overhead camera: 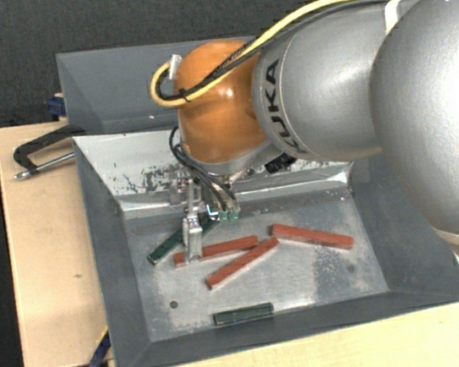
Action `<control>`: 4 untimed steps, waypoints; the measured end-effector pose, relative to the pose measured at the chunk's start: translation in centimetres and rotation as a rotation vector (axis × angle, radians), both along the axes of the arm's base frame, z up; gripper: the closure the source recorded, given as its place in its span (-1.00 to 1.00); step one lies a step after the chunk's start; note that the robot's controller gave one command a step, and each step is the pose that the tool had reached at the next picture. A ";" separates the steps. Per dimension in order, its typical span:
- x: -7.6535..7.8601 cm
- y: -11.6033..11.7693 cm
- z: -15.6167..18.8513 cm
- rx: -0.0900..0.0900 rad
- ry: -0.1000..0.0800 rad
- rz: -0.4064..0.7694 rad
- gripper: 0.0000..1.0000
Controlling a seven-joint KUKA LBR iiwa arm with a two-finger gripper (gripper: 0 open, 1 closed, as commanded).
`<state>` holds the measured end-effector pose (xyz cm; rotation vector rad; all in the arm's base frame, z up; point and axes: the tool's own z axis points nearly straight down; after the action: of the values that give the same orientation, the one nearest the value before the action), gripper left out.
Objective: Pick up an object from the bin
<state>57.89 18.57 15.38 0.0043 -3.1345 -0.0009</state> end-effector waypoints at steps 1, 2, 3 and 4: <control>0.2 -0.1 0.5 0.002 -0.008 -0.002 -1.00; 0.0 -1.2 -5.0 0.003 -0.014 0.014 -1.00; -0.5 -0.7 -8.3 0.001 -0.007 0.087 1.00; -0.5 -0.7 -8.3 0.001 -0.007 0.087 1.00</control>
Offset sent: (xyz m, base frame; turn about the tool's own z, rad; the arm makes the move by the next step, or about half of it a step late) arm -0.0035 -0.0204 -0.0838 -0.0212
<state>57.40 17.84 7.08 0.1404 -3.1381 -0.0025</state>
